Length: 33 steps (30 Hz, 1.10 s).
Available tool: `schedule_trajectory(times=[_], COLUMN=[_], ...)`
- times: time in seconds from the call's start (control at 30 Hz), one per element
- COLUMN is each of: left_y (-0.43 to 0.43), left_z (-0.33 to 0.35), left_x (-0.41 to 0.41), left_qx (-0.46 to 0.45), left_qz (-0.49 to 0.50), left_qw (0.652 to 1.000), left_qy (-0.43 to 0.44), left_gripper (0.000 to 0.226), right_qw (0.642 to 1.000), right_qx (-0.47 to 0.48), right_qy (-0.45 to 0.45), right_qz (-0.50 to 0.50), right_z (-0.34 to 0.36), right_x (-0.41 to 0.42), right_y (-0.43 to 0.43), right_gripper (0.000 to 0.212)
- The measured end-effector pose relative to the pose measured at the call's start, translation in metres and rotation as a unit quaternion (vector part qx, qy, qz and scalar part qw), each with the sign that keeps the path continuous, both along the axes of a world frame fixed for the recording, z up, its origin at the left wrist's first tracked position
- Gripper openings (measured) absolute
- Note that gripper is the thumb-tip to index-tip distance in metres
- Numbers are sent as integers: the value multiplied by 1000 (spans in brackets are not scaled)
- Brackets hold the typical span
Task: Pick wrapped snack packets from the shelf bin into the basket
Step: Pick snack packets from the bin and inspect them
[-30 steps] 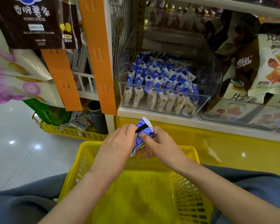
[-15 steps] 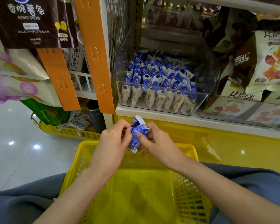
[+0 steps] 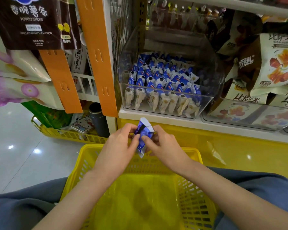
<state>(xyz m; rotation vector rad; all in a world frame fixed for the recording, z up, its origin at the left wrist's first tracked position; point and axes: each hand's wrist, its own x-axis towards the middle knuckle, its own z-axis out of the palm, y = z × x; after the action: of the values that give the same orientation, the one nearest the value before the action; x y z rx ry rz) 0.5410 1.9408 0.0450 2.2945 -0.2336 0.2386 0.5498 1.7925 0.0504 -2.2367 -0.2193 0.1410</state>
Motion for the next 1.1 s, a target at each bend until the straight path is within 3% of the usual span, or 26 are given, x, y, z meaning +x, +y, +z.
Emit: schedule_trajectory(times=[0.2,0.33,0.43,0.5,0.57,0.7,0.87,1.0,1.1], left_y=[-1,-2,-4,-5,-7,-8,-9,-5,-5], left_z=[-7,-1,9,13,11,9,15,16,20], left_x=[0,5,9,10,8,4,5,10,14], left_qx=[-24,-163,-387,-466,-463,-402,-408,-442,-479], left_qz=[-24,6,25,10,8,24,32,85,72], left_qw=[999,983,900,848,844,886,889,862,832], left_qy=[28,88,201,251,271,232,204,232,271], left_gripper=[30,32,20,22,39,23,17,21,29], right_qw=[998,993,992,994,992,985,994,998,996], right_qx=[61,113,120,102,127,166,106,39,74], right_qy=[25,21,-15,-31,-11,50,23,-47,-42], right_qz=[-17,13,27,26,23,-11,-1,24,7], right_z=[2,7,7,6,6,8,9,13,14], right_x=[4,3,3,2,1,4,4,1,1], right_y=[0,1,1,1,1,3,2,0,-3], right_gripper=[14,16,25,37,51,68,37,36,34])
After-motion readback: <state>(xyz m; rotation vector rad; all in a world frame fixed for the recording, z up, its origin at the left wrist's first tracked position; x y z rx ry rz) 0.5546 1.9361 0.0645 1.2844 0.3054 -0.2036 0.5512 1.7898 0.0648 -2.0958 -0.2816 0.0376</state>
